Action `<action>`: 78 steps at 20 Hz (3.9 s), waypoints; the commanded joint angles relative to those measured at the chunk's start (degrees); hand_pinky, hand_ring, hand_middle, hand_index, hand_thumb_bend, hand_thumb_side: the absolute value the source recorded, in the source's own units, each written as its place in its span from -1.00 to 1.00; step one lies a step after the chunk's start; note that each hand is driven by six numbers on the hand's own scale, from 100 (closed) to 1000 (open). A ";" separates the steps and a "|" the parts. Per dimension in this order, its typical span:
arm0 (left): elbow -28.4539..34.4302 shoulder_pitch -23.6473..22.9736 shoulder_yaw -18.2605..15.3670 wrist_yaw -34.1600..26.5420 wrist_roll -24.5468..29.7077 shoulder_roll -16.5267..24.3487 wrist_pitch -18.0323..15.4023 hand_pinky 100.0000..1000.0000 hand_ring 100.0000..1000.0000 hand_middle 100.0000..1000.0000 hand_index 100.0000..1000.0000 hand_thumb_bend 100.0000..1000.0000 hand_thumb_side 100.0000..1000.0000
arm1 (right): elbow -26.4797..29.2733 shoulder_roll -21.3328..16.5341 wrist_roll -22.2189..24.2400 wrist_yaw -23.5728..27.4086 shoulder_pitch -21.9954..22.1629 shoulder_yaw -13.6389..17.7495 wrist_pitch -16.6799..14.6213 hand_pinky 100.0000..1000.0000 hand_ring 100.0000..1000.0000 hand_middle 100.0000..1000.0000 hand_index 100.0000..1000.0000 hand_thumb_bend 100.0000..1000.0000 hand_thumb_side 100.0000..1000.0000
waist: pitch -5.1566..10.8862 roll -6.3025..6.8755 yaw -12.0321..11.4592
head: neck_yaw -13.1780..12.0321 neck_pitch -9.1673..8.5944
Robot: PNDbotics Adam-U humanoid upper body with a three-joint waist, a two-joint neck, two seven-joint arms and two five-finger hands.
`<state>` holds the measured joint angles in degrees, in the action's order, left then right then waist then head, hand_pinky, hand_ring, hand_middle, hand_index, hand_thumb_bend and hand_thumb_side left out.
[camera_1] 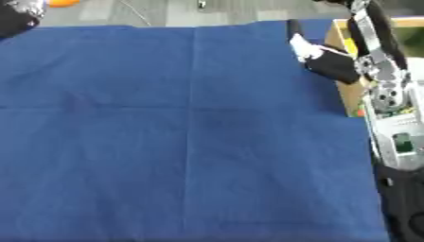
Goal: Pick up the objects with one hand, pass them to the other hand, and then place them into the box on the other side of the table.
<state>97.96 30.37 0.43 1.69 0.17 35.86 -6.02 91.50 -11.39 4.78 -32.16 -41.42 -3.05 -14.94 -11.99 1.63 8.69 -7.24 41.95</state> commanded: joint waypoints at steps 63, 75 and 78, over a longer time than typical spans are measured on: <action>-3.43 9.89 8.05 -11.76 17.94 -14.52 -13.68 0.27 -0.53 -0.47 -0.36 -1.00 -0.57 | 3.97 7.53 12.95 -3.52 -10.26 -10.47 -8.83 0.85 0.62 0.63 0.84 -0.54 -0.30 | 2.18 -2.87 -0.01 | -2.07 -3.27; -2.20 9.58 7.97 -10.61 16.78 -14.76 -14.34 0.28 -0.48 -0.44 -0.34 -1.00 -0.58 | 3.49 7.37 14.73 -4.28 -9.28 -10.28 -9.14 0.86 0.58 0.59 0.79 -0.62 -0.39 | 2.45 -2.56 0.06 | -1.80 -6.26; -1.89 9.64 8.04 -10.49 16.62 -14.86 -14.50 0.28 -0.47 -0.43 -0.33 -1.00 -0.58 | 3.29 7.39 15.08 -4.41 -9.24 -10.44 -9.36 0.86 0.55 0.56 0.73 -0.70 -0.47 | 2.50 -2.53 0.10 | -1.82 -6.42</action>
<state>94.65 39.11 8.69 -8.84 17.17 20.73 -20.40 94.59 -3.35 19.57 -36.20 -49.88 -13.76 -24.14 -11.67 -0.81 8.74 -9.19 36.28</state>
